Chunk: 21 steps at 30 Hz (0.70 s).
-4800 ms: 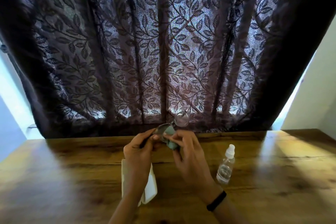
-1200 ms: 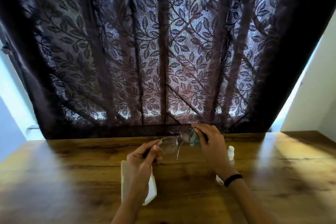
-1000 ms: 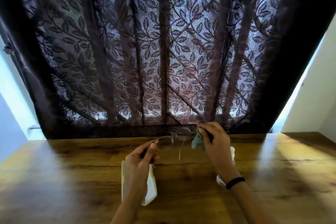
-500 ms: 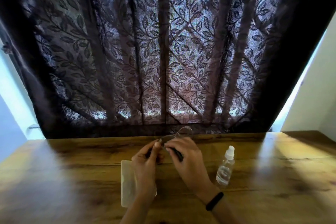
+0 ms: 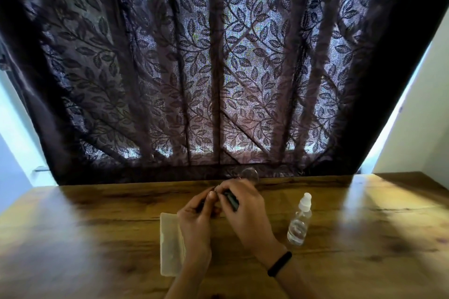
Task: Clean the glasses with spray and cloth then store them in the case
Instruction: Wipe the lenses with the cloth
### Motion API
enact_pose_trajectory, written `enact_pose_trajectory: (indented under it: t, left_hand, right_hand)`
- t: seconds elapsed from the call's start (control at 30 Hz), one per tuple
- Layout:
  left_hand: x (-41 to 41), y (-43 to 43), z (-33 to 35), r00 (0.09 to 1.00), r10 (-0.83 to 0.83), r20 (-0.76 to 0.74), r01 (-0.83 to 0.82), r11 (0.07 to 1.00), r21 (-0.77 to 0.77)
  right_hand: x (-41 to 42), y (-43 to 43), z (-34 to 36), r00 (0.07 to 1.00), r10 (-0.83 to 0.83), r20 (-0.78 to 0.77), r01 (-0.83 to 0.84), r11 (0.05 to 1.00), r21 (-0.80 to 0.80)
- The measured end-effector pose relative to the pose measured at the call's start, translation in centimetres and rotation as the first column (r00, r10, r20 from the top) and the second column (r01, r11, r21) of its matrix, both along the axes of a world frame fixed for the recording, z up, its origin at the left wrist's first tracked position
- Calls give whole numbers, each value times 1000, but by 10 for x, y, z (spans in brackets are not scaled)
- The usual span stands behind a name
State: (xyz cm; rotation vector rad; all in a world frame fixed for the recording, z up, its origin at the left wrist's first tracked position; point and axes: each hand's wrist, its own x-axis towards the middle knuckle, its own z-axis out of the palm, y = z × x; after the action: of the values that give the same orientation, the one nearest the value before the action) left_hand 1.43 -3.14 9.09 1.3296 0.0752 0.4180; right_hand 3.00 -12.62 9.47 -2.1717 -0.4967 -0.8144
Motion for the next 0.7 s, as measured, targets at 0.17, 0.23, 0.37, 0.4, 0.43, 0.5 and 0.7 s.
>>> enact_pose_trajectory:
  t: [0.17,0.23,0.37,0.4,0.43,0.5,0.7]
  left_hand:
    - [1,8,-2,1000,-8,-25,7,1000,-17]
    - [0,8,0,1000,-11,-29,12,1000,5]
    - [-2,4,4,1000,-26,9,25,998,51]
    - [-2,3,4,999,-32,14,31,998,51]
    - [-2,4,4,999,-38,15,37,998,46]
    - [-2,6,3,999,-52,16,52,998,34]
    - [0,10,-1,1000,-29,-1,29,1000,7]
  right_hand:
    - [6,-15,-1,997,-53,-56,54,998,29]
    - [11,-21,5,995,-68,-77,74,994,74]
    - [15,-13,13,998,-41,-44,44,996,78]
    - [13,-9,12,999,-25,-33,27,998,62]
    - [11,-6,9,1000,-4,-30,6,999,44]
    - [9,-4,3,999,24,-32,-23,1000,16]
    - [21,-23,3,995,-79,-54,80,996,26]
